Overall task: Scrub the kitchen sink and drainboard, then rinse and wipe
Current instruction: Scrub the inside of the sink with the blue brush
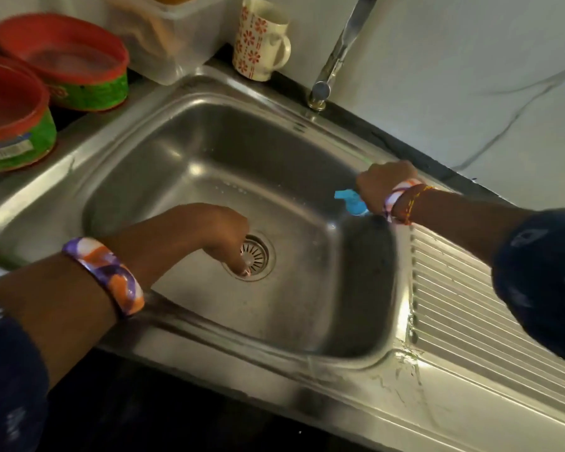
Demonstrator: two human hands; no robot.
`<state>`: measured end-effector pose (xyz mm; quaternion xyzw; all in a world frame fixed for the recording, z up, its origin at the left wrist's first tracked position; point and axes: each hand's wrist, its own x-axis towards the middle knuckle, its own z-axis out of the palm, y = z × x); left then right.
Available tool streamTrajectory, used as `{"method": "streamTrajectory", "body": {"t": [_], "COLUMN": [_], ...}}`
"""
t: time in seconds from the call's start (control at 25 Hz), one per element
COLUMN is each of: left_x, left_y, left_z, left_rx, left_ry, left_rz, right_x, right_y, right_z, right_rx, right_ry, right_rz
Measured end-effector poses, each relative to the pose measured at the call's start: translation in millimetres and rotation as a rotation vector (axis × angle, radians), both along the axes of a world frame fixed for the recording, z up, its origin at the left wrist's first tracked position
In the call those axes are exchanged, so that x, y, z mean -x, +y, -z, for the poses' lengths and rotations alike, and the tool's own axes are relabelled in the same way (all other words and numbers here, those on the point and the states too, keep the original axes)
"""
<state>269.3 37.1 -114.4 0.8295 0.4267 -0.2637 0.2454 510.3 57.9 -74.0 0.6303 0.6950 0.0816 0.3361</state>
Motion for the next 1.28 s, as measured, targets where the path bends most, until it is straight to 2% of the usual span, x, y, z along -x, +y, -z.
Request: {"method": "streamTrajectory", "body": {"t": [0.04,0.08,0.2,0.32,0.44,0.52,0.64,0.72,0.8,0.84,0.96,1.04,1.08,1.12,1.16,1.24,1.28], "left_x": [6,13,48,85,111,116,111,109,105,104,104,103,103,103,105,109,111], "left_y": [4,8,18,27,38,39,36,32,30,30,31,34,35,35,37,41,42], "left_z": [0,0,3,8,10,5,0,4,9,9,7,9,10,10,11,13,14], "left_rx": [-0.074,-0.164,-0.447,-0.63,-0.635,-0.619,-0.671,-0.716,-0.738,-0.736,-0.725,-0.73,-0.731,-0.729,-0.716,-0.696,-0.679], "left_ry": [0.009,0.03,0.174,0.225,0.167,0.15,0.204,0.256,0.308,0.312,0.288,0.295,0.29,0.273,0.251,0.173,0.159], "left_rz": [-0.073,-0.136,-0.264,-0.374,-0.415,-0.397,-0.365,-0.357,-0.345,-0.349,-0.38,-0.383,-0.39,-0.398,-0.415,-0.445,-0.439], "right_x": [-3,-6,-1,6,11,6,1,3,8,9,21,32,29,21,14,4,-3], "right_y": [5,9,-13,-11,8,17,3,-16,-22,-22,-43,-61,-59,-52,-38,-11,-1], "right_z": [4,11,68,88,48,24,48,88,101,100,67,48,44,36,25,-9,-13], "right_rx": [-0.112,-0.117,0.048,0.028,0.027,-0.01,-0.086,-0.075,-0.062,-0.017,0.436,0.64,0.626,0.492,0.267,-0.09,-0.164], "right_ry": [0.004,-0.001,0.094,0.037,-0.129,-0.154,-0.093,0.015,0.126,0.17,0.263,0.256,0.216,0.164,0.147,0.004,-0.047], "right_rz": [-0.068,-0.111,-0.181,-0.231,-0.151,-0.115,-0.091,0.058,0.21,0.249,0.28,0.13,-0.056,-0.228,-0.248,-0.008,0.028]}}
